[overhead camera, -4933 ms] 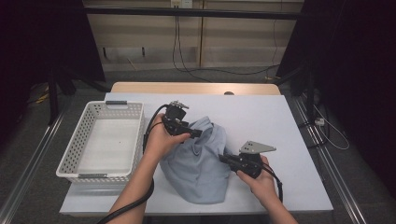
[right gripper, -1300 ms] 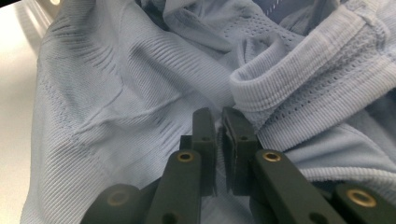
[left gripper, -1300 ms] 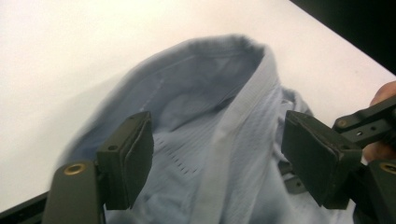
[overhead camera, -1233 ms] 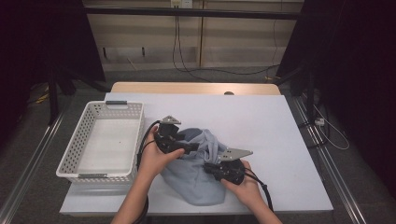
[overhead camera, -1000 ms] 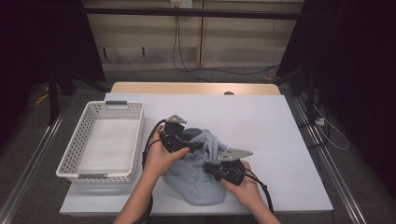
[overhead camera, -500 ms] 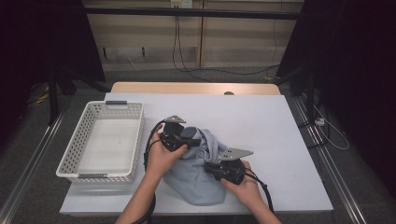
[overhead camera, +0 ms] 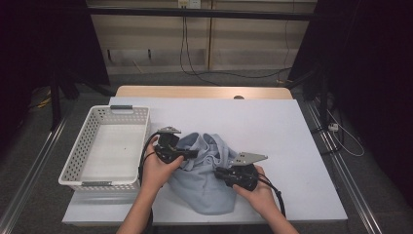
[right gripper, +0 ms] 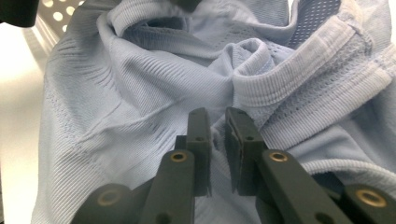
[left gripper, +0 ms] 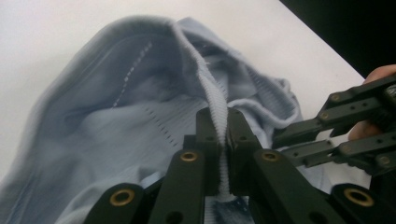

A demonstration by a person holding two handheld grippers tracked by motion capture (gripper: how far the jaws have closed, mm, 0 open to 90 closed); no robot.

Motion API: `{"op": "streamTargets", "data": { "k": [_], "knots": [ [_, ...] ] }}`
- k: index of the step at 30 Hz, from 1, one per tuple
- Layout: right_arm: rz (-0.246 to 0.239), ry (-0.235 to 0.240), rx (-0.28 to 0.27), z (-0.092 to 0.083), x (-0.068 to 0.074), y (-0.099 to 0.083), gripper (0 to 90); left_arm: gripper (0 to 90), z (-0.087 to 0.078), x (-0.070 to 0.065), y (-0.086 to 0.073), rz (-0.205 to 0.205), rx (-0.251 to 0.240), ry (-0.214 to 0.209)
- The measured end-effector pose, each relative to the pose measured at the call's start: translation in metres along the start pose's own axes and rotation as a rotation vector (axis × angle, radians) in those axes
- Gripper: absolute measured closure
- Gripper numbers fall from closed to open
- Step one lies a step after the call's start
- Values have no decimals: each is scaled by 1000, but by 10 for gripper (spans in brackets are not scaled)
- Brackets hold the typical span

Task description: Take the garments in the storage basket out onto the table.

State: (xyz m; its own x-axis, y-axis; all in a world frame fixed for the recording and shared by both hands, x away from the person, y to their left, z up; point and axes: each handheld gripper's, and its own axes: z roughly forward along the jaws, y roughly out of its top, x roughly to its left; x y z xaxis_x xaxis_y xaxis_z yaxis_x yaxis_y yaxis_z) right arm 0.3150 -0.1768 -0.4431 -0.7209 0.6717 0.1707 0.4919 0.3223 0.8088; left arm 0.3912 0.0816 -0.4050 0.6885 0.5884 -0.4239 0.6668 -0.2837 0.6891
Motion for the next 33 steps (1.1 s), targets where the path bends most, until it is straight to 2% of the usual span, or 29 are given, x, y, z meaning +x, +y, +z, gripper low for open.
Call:
{"op": "streamTargets", "data": {
  "k": [5,10,12,15,16,21,22,26,27,30,31,33],
  "knots": [
    [-5,12,14,-1,-1,2,766,865,-3,5,-6,-22,5,10],
    [-11,14,14,-4,-2,6,733,866,-6,6,-7,-22,4,9],
    [-8,9,7,-8,-3,10,673,866,-6,6,-7,-20,5,10],
    [-4,7,-2,-11,-4,12,655,866,-6,6,-7,-22,6,13],
    [-6,-2,-7,-14,-5,15,618,866,-5,6,-7,-21,6,12],
    [5,-21,-22,-19,-10,18,565,867,-6,6,-6,-19,10,8],
    [14,-34,-27,-21,-13,20,517,867,-6,5,-6,-19,11,7],
    [23,-47,-33,-24,-17,22,470,868,-6,6,-6,-17,14,6],
    [26,-59,-35,-26,-20,23,434,868,-5,6,-6,-16,14,5],
    [30,-65,-36,-27,-23,23,414,868,-5,6,-6,-16,15,4],
    [39,-70,-38,-28,-25,23,369,868,-6,6,-6,-15,17,5],
    [47,-74,-42,-29,-28,23,356,868,-5,6,-6,-16,16,5]
  ]
}}
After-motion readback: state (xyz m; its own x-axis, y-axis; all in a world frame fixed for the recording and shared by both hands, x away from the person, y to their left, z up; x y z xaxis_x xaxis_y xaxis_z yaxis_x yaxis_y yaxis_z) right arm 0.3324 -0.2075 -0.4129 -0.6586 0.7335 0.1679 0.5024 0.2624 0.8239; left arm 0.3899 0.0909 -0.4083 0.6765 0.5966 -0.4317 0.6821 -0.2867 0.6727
